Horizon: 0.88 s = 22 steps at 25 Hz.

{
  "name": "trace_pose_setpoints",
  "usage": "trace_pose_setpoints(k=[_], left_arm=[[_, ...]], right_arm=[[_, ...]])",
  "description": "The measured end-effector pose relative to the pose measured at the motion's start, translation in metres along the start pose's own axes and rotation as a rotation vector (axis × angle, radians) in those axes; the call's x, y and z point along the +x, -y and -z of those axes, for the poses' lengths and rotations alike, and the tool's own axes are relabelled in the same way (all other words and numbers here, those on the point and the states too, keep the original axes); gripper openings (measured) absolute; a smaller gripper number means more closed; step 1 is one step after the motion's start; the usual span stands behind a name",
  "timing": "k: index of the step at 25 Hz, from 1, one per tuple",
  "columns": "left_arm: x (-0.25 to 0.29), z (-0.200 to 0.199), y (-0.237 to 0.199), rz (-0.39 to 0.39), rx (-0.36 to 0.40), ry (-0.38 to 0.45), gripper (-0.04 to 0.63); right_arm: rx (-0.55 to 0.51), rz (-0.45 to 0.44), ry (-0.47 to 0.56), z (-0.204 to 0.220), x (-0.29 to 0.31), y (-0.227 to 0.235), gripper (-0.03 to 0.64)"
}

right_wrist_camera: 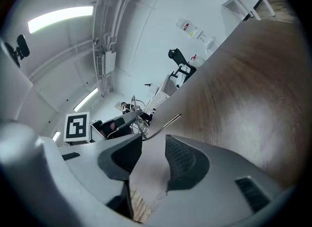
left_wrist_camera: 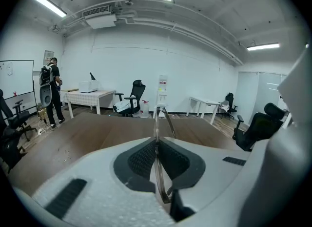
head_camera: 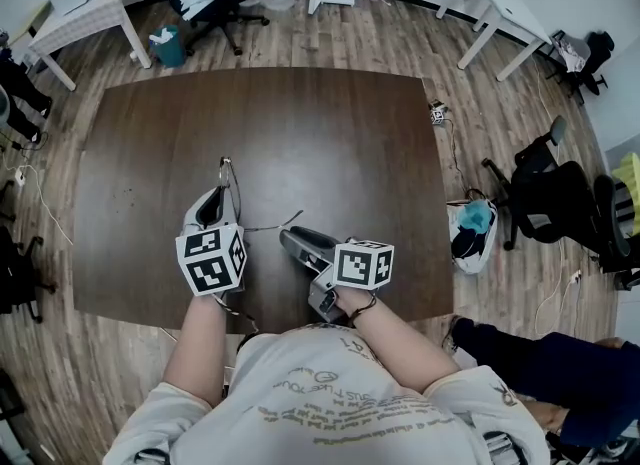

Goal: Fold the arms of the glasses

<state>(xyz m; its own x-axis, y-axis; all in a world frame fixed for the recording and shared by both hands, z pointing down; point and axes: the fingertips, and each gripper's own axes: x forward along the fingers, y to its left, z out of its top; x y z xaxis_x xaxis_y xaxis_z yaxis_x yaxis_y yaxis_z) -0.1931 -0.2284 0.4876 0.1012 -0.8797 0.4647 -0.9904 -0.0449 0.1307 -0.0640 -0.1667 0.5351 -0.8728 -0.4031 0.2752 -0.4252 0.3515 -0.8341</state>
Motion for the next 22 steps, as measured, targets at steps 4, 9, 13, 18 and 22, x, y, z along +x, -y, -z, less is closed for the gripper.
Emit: trace_pose_setpoints(k=[4, 9, 13, 18, 22], left_arm=[[0.000, 0.001, 0.006, 0.024, -0.012, -0.003, 0.029], [-0.001, 0.002, 0.017, 0.054, 0.013, -0.001, 0.029], [-0.001, 0.005, 0.022, 0.065, 0.017, -0.006, 0.029], [-0.002, 0.005, 0.026, 0.092, 0.041, -0.007, 0.029], [-0.002, 0.007, 0.036, 0.116, 0.097, -0.004, 0.029]], right_arm=[[0.016, -0.014, 0.016, -0.003, 0.001, 0.000, 0.158], [0.002, 0.016, 0.043, -0.010, -0.006, 0.003, 0.057], [-0.030, 0.022, 0.062, -0.015, -0.010, 0.001, 0.040], [-0.073, 0.039, 0.082, -0.021, -0.010, -0.002, 0.029], [-0.101, 0.044, 0.097, -0.026, -0.013, -0.004, 0.025]])
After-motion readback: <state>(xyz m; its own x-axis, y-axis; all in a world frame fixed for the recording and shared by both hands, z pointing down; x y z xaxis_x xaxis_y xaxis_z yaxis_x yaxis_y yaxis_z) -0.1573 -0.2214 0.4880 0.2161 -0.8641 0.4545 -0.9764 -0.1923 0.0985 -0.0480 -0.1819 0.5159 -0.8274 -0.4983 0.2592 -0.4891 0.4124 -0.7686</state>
